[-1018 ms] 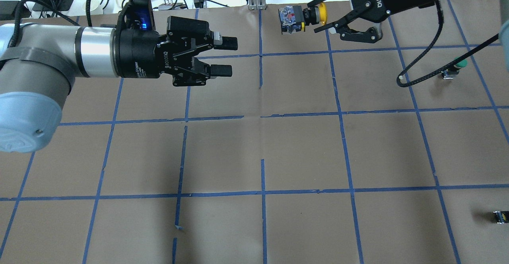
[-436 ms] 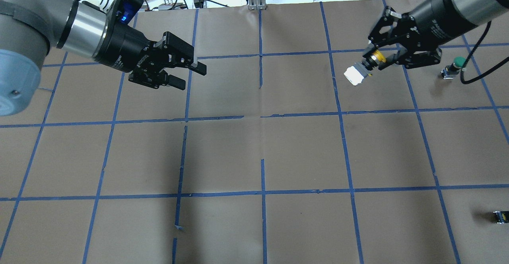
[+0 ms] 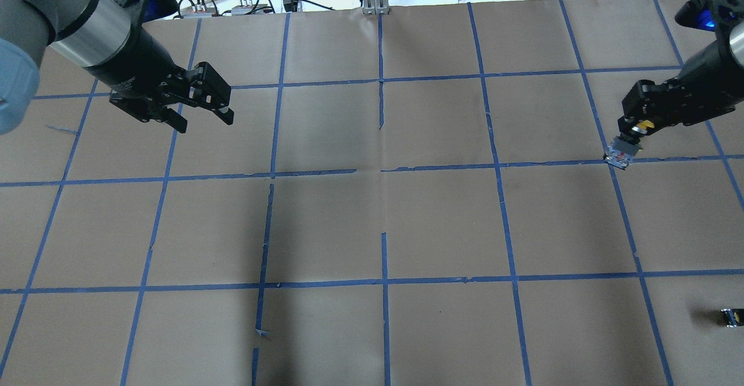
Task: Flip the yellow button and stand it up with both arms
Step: 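Lower the button upright with the right gripper beside the green button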
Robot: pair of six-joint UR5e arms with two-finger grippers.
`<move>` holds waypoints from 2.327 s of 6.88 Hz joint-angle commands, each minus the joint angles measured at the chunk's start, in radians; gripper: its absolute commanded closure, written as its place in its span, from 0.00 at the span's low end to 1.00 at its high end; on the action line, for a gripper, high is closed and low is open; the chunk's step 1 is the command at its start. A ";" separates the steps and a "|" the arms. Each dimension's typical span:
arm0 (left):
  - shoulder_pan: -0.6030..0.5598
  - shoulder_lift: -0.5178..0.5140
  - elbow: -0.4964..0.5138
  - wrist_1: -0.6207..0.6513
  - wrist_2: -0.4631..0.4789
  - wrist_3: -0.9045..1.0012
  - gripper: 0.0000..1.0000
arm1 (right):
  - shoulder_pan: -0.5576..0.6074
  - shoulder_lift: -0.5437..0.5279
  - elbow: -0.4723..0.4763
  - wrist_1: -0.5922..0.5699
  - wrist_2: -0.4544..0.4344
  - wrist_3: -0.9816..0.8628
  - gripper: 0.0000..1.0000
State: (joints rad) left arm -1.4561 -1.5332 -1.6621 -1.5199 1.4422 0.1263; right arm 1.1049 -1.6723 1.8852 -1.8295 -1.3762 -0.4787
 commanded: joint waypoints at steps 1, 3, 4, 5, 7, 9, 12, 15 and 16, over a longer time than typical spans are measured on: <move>-0.058 -0.001 0.040 0.009 0.212 0.009 0.09 | -0.045 -0.001 0.186 -0.409 -0.102 -0.295 0.79; -0.069 -0.004 0.054 0.006 0.204 0.003 0.00 | -0.095 0.000 0.302 -0.586 -0.090 -0.436 0.79; -0.070 -0.002 0.056 0.006 0.202 0.003 0.00 | -0.165 0.002 0.322 -0.586 -0.072 -0.467 0.79; -0.067 -0.001 0.062 0.007 0.196 0.003 0.00 | -0.247 0.012 0.328 -0.591 0.019 -0.595 0.80; -0.043 -0.001 0.074 0.004 0.111 0.003 0.00 | -0.333 0.031 0.356 -0.594 0.135 -0.751 0.80; -0.040 -0.002 0.067 0.006 0.118 0.003 0.00 | -0.390 0.071 0.397 -0.701 0.146 -0.889 0.80; -0.038 -0.004 0.065 0.006 0.110 -0.001 0.00 | -0.505 0.194 0.405 -0.769 0.262 -0.979 0.79; -0.038 -0.018 0.073 0.006 0.107 -0.004 0.00 | -0.520 0.206 0.430 -0.769 0.309 -1.015 0.79; -0.038 -0.019 0.073 0.007 0.106 -0.004 0.00 | -0.522 0.207 0.430 -0.769 0.307 -1.015 0.77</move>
State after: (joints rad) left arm -1.4941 -1.5488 -1.5907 -1.5137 1.5491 0.1234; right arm 0.5864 -1.4676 2.3115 -2.5985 -1.0721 -1.4896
